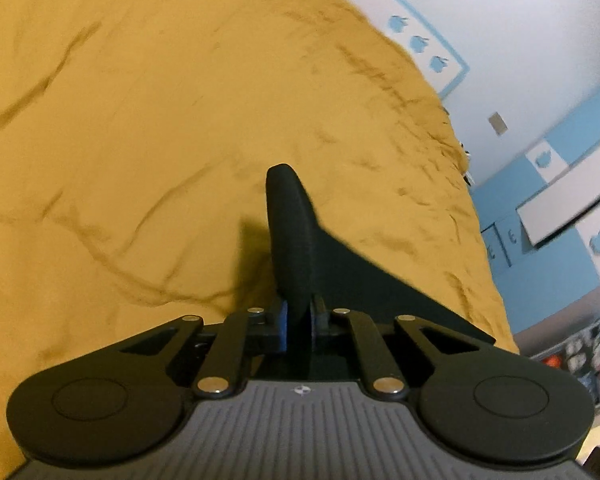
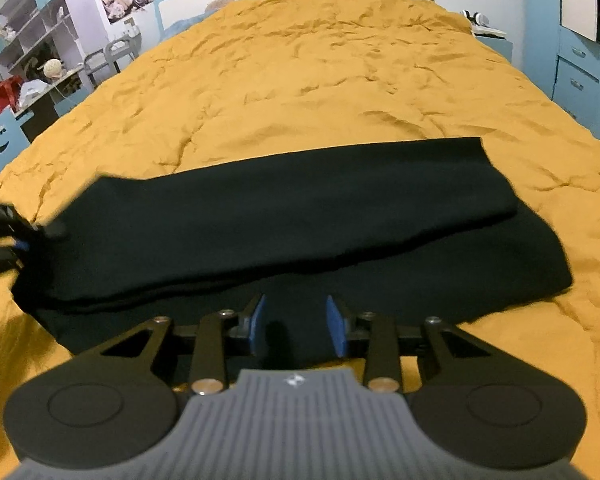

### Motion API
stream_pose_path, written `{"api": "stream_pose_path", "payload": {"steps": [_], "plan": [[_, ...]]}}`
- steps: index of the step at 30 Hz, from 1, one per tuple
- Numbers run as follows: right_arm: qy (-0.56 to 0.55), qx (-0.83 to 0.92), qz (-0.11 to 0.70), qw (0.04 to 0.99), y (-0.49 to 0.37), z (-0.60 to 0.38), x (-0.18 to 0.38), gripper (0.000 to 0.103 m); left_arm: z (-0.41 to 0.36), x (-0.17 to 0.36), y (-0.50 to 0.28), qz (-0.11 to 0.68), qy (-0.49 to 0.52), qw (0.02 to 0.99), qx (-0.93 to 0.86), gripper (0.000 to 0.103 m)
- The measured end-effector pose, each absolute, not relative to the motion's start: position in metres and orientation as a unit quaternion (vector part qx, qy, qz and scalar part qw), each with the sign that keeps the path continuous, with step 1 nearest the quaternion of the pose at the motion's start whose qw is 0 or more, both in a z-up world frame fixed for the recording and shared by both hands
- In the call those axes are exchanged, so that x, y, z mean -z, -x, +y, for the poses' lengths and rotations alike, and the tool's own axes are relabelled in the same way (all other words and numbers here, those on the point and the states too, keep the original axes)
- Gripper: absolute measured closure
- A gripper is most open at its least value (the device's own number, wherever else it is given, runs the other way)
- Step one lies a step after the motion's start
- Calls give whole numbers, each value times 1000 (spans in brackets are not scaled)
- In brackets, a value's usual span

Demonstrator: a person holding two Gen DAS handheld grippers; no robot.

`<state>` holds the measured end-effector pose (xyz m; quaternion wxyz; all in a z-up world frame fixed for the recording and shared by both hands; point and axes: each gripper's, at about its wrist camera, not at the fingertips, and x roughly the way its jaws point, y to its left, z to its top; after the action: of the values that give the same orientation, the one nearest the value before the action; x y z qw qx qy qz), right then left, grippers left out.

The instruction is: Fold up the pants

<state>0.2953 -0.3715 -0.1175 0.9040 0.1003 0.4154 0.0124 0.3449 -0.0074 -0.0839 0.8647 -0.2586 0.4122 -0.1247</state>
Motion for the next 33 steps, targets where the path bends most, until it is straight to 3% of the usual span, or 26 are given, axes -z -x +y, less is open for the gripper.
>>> {"api": "stream_pose_path", "payload": {"steps": [8, 14, 24, 33], "plan": [[-75, 16, 434, 898, -280, -407, 93, 68, -94, 10, -331, 398, 199, 883, 151, 95], [-76, 29, 432, 898, -271, -446, 83, 66, -158, -6, -331, 399, 190, 882, 166, 95], [-96, 30, 425, 899, -275, -489, 86, 66, -262, 40, -343, 469, 143, 849, 197, 95], [-111, 17, 429, 896, -276, -488, 97, 66, -279, 97, -347, 545, 123, 803, 208, 94]]}}
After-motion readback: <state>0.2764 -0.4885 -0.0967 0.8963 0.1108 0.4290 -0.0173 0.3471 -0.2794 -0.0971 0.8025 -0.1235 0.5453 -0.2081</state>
